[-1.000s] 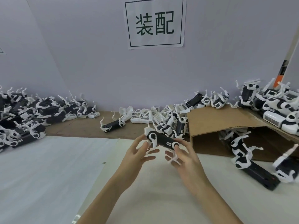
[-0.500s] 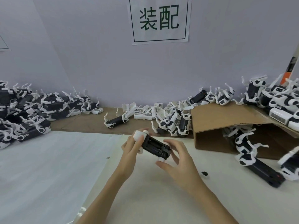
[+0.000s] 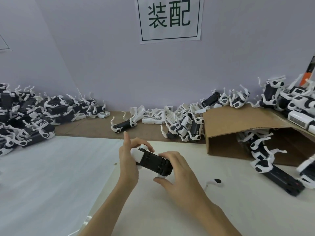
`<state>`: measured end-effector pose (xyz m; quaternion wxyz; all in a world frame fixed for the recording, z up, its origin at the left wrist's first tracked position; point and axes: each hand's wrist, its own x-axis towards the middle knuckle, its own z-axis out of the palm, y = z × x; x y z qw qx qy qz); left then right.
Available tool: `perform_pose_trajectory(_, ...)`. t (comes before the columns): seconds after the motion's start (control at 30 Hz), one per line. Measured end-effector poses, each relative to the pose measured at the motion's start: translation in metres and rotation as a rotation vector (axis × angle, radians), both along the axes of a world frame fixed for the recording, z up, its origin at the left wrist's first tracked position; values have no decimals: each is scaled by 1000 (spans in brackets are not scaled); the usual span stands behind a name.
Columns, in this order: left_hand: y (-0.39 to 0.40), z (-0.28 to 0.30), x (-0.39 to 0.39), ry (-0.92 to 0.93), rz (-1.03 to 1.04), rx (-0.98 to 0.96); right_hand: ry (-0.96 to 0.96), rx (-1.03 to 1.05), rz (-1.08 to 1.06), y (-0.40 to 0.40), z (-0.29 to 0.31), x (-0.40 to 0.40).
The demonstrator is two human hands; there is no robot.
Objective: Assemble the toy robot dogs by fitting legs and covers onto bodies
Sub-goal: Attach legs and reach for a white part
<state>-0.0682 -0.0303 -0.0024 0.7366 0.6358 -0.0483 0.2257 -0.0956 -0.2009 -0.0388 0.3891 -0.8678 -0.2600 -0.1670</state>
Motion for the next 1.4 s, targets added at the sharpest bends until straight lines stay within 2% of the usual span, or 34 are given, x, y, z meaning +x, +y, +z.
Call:
perform_pose_trajectory(0.1,-2,-5,3,-17,-29,131,82,97,4,-8,3,4)
perform_pose_trajectory(0.13,-3,-8,2,-63,-1,233,110,147,5,-13,5,5)
perform_pose_trajectory(0.23,-9,-17,-2,-347,279,700,210,209,52,-22,8,6)
perform_pose_trajectory(0.3,-18,-19,-4,-512,396,863,189,156,97,-23,8,6)
perform_pose_trajectory(0.47,-24,-18,-7,-757,419,994,118,181,109,-21,7,6)
perform_pose_trajectory(0.63,-11,-13,-8,-813,362,1057,109,243,139,-20,9,7)
perform_pose_trajectory(0.7,-10,-11,-7,-761,337,1020,86,271,103,-20,10,8)
perform_pose_trajectory(0.77,-13,-9,-7,-623,317,891,35,263,20,-22,11,8)
perform_pose_trajectory(0.93,-22,-11,-9,-196,81,332,-49,196,-153,-23,9,6)
perform_pose_trajectory(1.07,-24,-11,-4,-119,220,199,34,134,-97,-12,6,1)
perform_pose_trajectory(1.2,-5,-9,6,54,238,-50,91,97,-31,-13,8,1)
perform_pose_trajectory(1.27,0,-7,7,170,182,-89,121,138,-36,-14,11,1)
perform_pose_trajectory(1.4,3,-3,11,403,-112,-25,356,477,-116,-16,21,3)
